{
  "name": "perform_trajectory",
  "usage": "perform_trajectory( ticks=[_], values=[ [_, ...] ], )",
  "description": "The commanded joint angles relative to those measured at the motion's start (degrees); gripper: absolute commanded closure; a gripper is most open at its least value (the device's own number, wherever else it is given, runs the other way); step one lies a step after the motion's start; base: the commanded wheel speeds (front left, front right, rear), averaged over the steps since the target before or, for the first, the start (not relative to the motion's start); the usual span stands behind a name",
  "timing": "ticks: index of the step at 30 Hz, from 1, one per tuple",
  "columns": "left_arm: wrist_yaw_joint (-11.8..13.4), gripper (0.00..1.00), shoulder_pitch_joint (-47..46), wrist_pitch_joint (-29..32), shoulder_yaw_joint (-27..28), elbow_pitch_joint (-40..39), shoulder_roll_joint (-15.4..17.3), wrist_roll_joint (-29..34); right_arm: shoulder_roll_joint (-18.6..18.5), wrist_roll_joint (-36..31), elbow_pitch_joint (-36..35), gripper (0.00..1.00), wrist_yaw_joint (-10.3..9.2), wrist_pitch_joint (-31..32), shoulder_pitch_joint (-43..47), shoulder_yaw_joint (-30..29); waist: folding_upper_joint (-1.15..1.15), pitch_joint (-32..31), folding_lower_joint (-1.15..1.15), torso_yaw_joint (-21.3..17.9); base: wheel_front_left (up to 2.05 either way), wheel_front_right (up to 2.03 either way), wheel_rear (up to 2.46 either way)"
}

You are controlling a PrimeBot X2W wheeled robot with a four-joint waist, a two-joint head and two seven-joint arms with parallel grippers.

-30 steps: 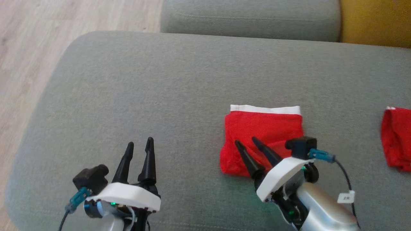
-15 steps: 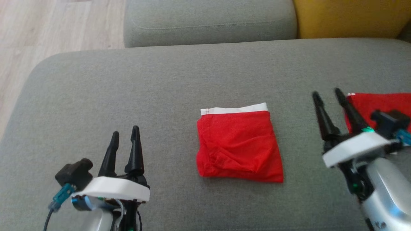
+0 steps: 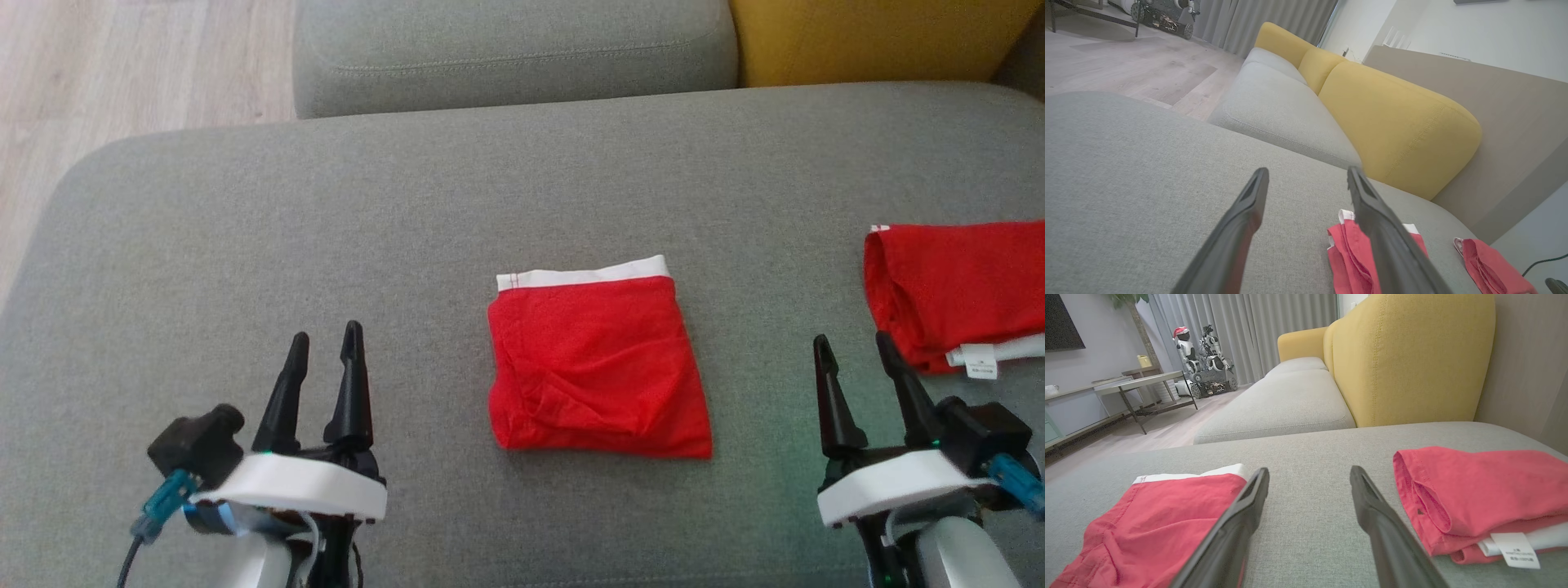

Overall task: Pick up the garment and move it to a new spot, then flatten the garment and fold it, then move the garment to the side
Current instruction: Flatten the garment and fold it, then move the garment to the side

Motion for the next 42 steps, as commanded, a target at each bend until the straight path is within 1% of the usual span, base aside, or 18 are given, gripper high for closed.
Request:
perform_trajectory(
  ticks=[1, 4, 8, 11, 17, 22, 27, 31, 32, 33, 39, 42],
  values=[
    [-0.5, 0.0, -1.2, -0.7, 1.7, -1.8, 0.1, 0.7, 0.1, -0.6, -2.5, 0.0, -0.04, -0.5, -1.3, 0.6, 0.0, 0.2, 0.0, 0.0, 0.0, 0.0, 0.0],
    [-0.7, 0.0, -1.4, -0.7, 1.3, -1.8, 0.1, 0.9, 1.0, -1.2, -2.7, 0.0, -0.04, -0.1, -1.6, 0.4, 0.0, 0.8, 0.0, 0.3, 0.0, 0.0, 0.0],
    [-0.9, 0.0, -2.2, -0.7, 0.6, -1.6, 0.1, 1.1, 2.2, -0.3, -2.0, 0.0, -0.04, 1.5, -3.2, 1.8, 0.0, 2.3, 0.0, 1.1, 0.0, 0.0, 0.0],
    [-1.2, 0.0, -2.8, -0.7, 0.0, -1.3, 0.1, 1.2, 3.0, 0.6, 0.1, 0.0, -0.04, 3.4, -5.1, 3.6, 0.0, 3.8, 0.0, 2.0, 0.0, 0.0, 0.0],
    [-1.6, 0.0, -4.3, -0.7, -1.6, -0.5, 0.1, 1.3, 4.2, 4.3, 6.8, 0.0, -0.04, 5.7, -9.7, 5.5, 0.0, 6.6, 0.0, 4.9, 0.0, 0.0, 0.0],
    [-1.7, 0.0, -5.1, -0.7, -2.0, -0.1, 0.1, 1.2, 4.5, 4.8, 13.2, 0.0, -0.04, 7.1, -13.2, 6.4, 0.0, 7.9, 0.0, 6.9, 0.0, 0.0, 0.0],
    [-1.5, 0.0, -5.2, -0.7, -2.1, 0.2, 0.1, 1.0, 4.6, 5.4, 19.0, 0.0, -0.04, 7.3, -15.3, 7.3, 0.0, 7.9, 0.0, 7.9, 0.0, 0.0, 0.0],
    [-1.4, 0.0, -5.1, -0.7, -2.0, 0.1, 0.1, 0.9, 4.7, 5.9, 22.0, 0.0, -0.04, 6.7, -16.6, 8.8, 0.0, 7.9, 0.0, 7.9, 0.0, 0.0, 0.0],
    [-1.3, 0.0, -5.1, -0.7, -1.9, 0.1, 0.1, 0.9, 4.7, 5.6, 22.6, 0.58, -0.04, 6.6, -16.9, 9.4, 0.0, 7.9, 0.0, 7.8, 0.0, 0.0, 0.0],
    [-1.3, 0.0, -5.1, -0.7, -1.9, 0.1, 0.1, 0.9, 4.7, 5.0, 23.2, 1.0, -0.04, 6.2, -17.4, 10.1, 0.0, 7.8, 0.0, 7.6, 0.0, 0.0, 0.0],
    [-1.2, 0.0, -5.2, -0.7, -1.7, 0.0, 0.1, 1.0, 2.5, -1.3, 25.3, 1.0, -0.04, 1.6, -19.9, 12.7, 0.0, 7.5, 0.0, 5.7, 0.0, 0.0, 0.0],
    [-1.2, 0.0, -5.2, -0.7, -1.5, -0.3, 0.1, 1.1, 0.0, -5.4, 25.1, 1.0, -0.04, -0.1, -21.2, 14.3, 0.0, 7.5, 0.0, 4.1, 0.0, 0.0, 0.0]
  ],
)
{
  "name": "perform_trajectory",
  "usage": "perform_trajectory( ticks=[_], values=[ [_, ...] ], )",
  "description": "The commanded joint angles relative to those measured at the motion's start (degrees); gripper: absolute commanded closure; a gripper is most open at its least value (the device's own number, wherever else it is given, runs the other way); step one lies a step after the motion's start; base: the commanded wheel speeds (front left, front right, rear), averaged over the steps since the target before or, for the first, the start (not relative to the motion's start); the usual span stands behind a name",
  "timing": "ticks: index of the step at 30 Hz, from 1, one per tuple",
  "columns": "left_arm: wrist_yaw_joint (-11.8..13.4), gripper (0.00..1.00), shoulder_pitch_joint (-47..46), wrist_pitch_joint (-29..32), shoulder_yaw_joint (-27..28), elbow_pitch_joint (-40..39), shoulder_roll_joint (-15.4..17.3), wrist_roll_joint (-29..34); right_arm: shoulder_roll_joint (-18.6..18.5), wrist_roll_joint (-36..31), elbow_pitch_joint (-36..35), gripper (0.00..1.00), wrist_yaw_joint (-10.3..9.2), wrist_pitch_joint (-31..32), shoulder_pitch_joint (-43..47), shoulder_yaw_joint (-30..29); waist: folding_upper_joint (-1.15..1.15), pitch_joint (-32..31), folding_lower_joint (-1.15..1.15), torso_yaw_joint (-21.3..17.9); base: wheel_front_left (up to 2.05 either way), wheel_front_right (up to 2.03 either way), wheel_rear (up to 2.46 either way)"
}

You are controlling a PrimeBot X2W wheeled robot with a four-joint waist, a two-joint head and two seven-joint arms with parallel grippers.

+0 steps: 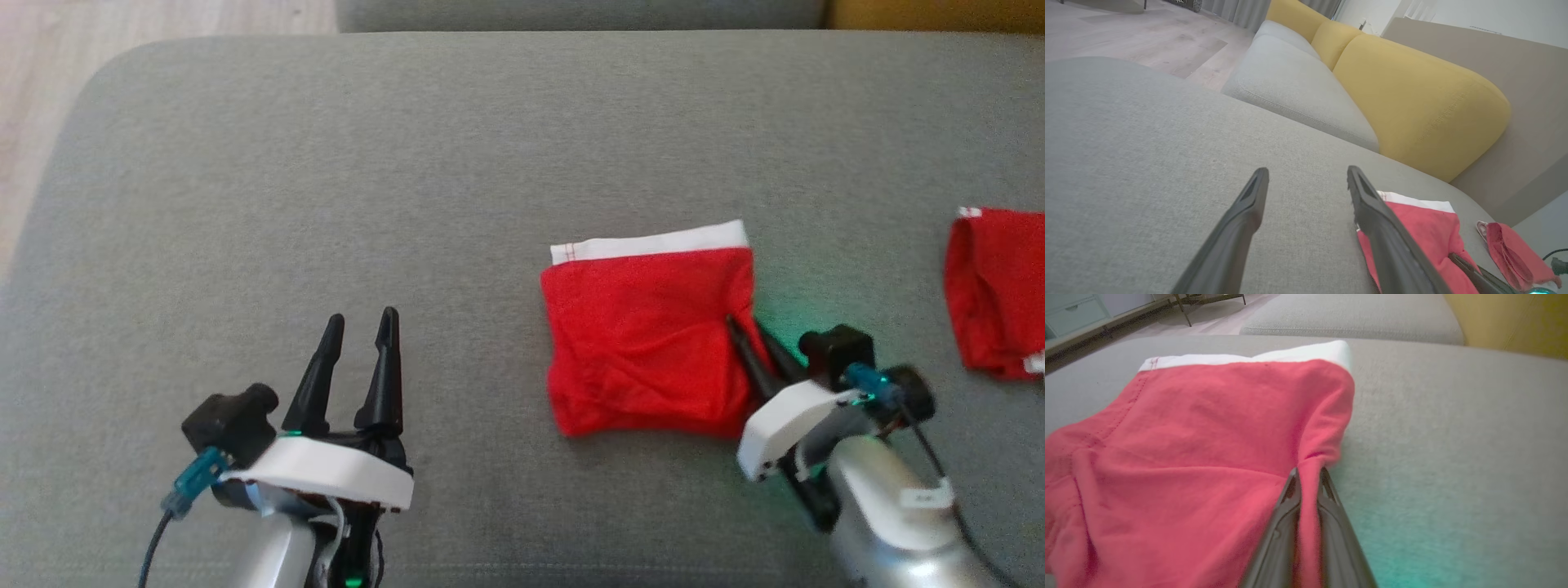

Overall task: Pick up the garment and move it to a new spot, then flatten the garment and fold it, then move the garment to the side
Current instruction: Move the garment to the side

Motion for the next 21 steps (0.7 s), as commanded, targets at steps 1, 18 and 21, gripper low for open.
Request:
perform_trajectory(
  ticks=[1, 18, 21],
  values=[
    [0.1, 0.0, -2.3, -0.7, 2.2, -2.1, 0.1, 0.4, -2.3, -2.4, -2.0, 1.0, -0.05, -1.5, -2.9, 1.4, 0.0, 0.1, 0.0, -1.5, 0.0, 0.0, 0.0],
    [-1.1, 0.0, -5.7, -0.7, 2.9, -2.4, 0.1, 2.3, -27.3, -2.3, -13.7, 1.0, -0.05, 1.6, -10.2, 9.6, 0.0, 6.1, 0.0, -11.6, 0.0, 0.0, 0.0],
    [-1.5, 0.0, -6.5, -0.7, 2.9, -2.1, 0.1, 2.9, -30.3, -0.2, -13.9, 1.0, -0.05, 2.8, -11.4, 10.3, 0.0, 7.7, 0.0, -12.5, 0.0, 0.0, 0.0]
  ],
)
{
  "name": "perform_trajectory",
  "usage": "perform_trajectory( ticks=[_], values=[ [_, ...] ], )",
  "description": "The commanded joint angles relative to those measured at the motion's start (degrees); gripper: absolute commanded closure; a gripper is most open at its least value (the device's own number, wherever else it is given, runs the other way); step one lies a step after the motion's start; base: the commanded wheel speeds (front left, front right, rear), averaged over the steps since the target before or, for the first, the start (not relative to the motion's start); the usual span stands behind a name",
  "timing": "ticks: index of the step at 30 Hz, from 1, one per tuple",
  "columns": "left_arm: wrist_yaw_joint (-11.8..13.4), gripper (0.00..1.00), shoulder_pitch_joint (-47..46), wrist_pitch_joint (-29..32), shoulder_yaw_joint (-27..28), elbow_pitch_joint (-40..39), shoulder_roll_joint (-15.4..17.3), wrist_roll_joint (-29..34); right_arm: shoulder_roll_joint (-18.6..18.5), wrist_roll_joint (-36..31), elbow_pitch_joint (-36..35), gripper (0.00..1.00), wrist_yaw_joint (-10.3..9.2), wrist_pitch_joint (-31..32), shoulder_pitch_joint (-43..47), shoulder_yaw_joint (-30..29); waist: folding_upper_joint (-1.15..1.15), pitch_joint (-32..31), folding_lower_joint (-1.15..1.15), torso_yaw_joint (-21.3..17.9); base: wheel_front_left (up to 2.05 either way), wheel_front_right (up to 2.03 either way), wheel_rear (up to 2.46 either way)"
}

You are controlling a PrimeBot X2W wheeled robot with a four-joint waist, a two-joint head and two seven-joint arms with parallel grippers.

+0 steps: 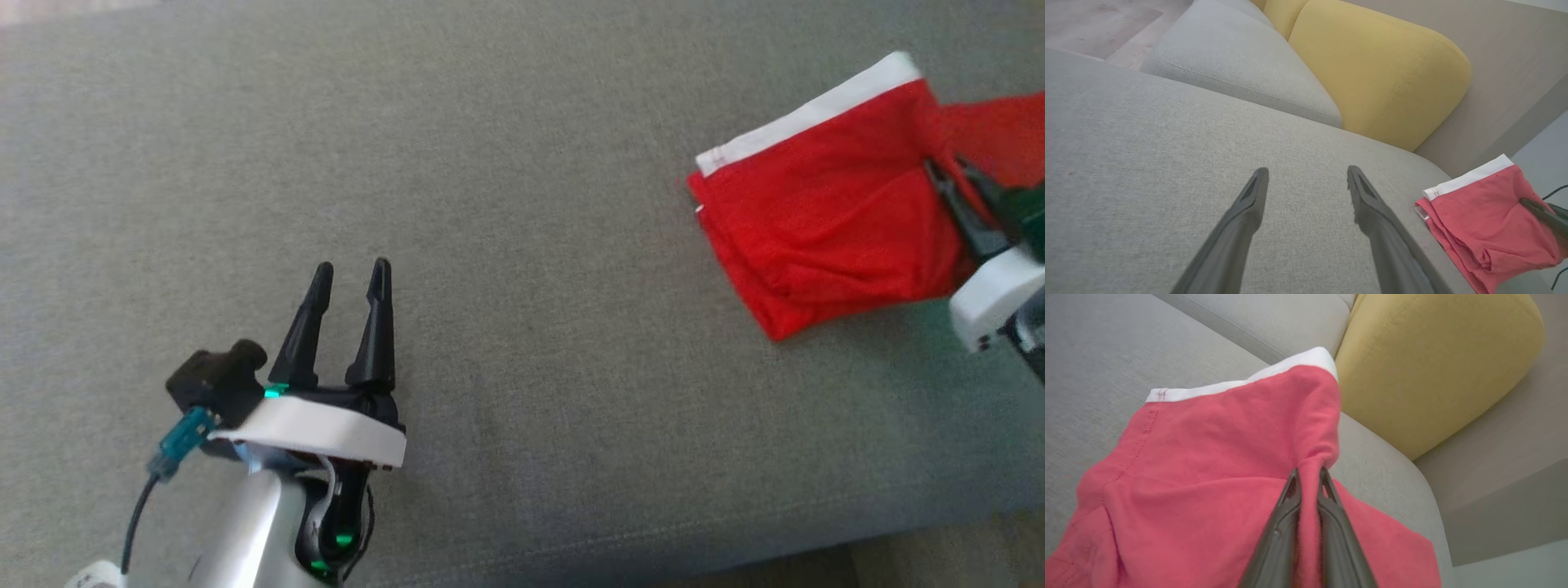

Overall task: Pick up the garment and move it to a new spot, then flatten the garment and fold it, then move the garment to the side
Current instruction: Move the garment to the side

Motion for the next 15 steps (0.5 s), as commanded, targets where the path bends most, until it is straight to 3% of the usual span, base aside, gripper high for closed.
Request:
perform_trajectory(
  ticks=[1, 7, 15],
  values=[
    [-0.4, 0.0, -2.3, -0.7, 1.6, -1.7, 0.1, 0.6, -2.1, 0.7, -1.5, 1.0, -0.05, 0.3, -1.1, 0.3, 0.0, 1.4, 0.0, -1.0, 0.0, 0.0, 0.0],
    [-1.1, 0.0, -3.9, -0.7, 2.1, -1.5, 0.1, 1.3, -4.0, 4.1, 2.0, 1.0, -0.05, 3.1, -2.9, -2.6, 0.0, 4.0, 0.0, -1.3, 0.0, 0.0, 0.0],
    [-1.6, 0.0, -4.7, -0.7, 2.6, -1.1, 0.1, 1.7, -1.9, 1.8, 8.3, 1.0, -0.05, 7.3, -4.0, -13.3, 0.0, 5.9, 0.0, -0.8, 0.0, 0.0, 0.0]
  ],
)
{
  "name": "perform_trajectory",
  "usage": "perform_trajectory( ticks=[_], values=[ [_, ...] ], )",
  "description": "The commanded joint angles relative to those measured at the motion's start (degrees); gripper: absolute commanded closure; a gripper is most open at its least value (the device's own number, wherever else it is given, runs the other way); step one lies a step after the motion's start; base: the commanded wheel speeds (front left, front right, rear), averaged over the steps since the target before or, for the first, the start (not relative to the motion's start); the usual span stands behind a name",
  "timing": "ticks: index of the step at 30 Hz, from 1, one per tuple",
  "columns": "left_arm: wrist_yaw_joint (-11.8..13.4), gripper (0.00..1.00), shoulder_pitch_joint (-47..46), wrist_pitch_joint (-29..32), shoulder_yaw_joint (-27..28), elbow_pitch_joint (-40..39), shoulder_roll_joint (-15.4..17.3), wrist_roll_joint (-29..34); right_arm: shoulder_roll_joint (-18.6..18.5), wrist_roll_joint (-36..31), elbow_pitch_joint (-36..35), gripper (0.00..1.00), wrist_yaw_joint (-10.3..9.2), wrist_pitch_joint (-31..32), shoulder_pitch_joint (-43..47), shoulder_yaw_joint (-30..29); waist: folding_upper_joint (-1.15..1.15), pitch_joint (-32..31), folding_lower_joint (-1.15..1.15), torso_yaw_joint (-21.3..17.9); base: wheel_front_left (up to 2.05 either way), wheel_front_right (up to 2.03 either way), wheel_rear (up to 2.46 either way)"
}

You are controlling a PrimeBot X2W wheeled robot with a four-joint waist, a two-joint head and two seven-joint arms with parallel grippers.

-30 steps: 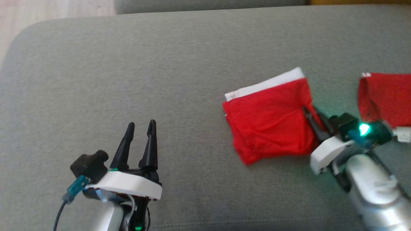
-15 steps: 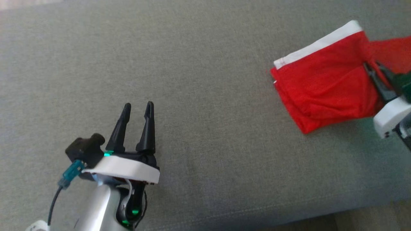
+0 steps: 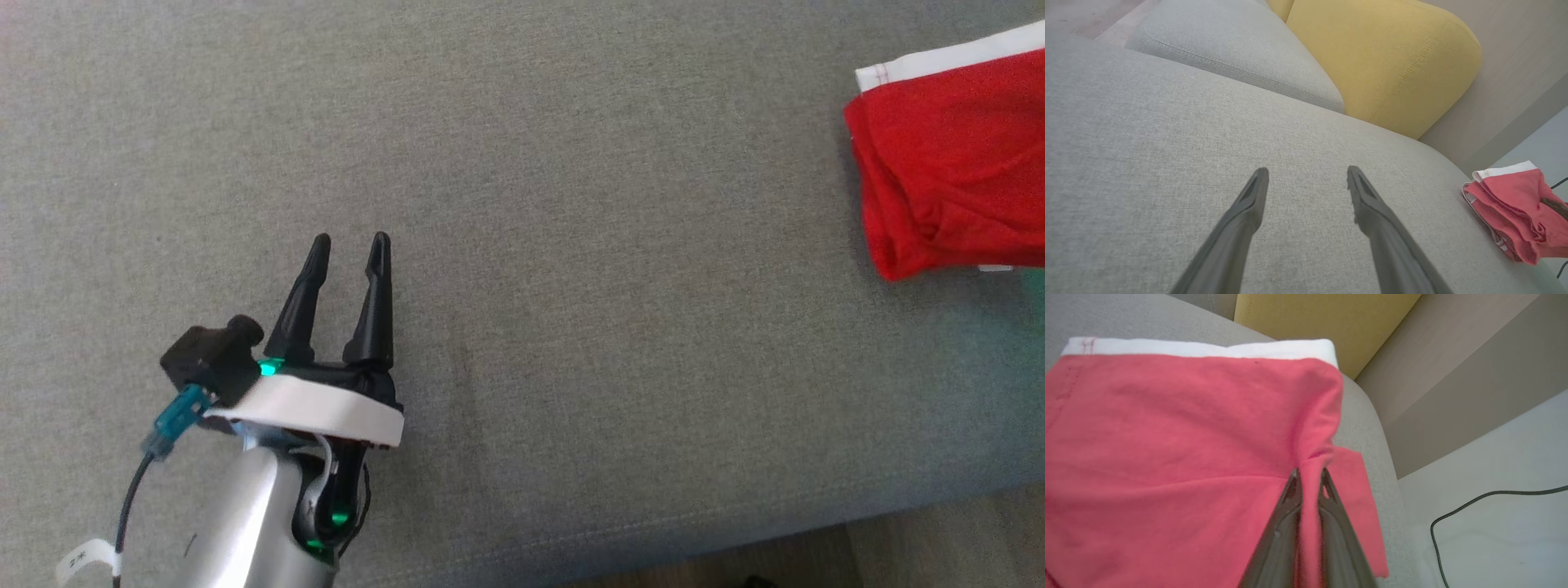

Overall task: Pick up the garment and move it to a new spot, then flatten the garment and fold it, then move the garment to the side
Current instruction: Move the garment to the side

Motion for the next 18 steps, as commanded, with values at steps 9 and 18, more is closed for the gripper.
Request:
perform_trajectory(
  ticks=[9, 18],
  values=[
    [-0.2, 0.0, -2.2, -0.7, 2.0, -1.5, 0.1, 0.3, 1.4, -5.7, -0.7, 1.0, -0.05, 2.1, 0.1, -6.2, 0.0, 0.8, -0.01, 0.1, 0.0, 0.0, 0.0],
    [0.0, 0.0, -2.2, -0.7, 2.0, -1.4, 0.1, 0.1, 3.3, -7.8, -3.2, 1.0, -0.05, 3.3, 2.2, -9.3, 0.0, 0.4, -0.01, -0.2, 0.0, 0.0, 0.0]
  ],
)
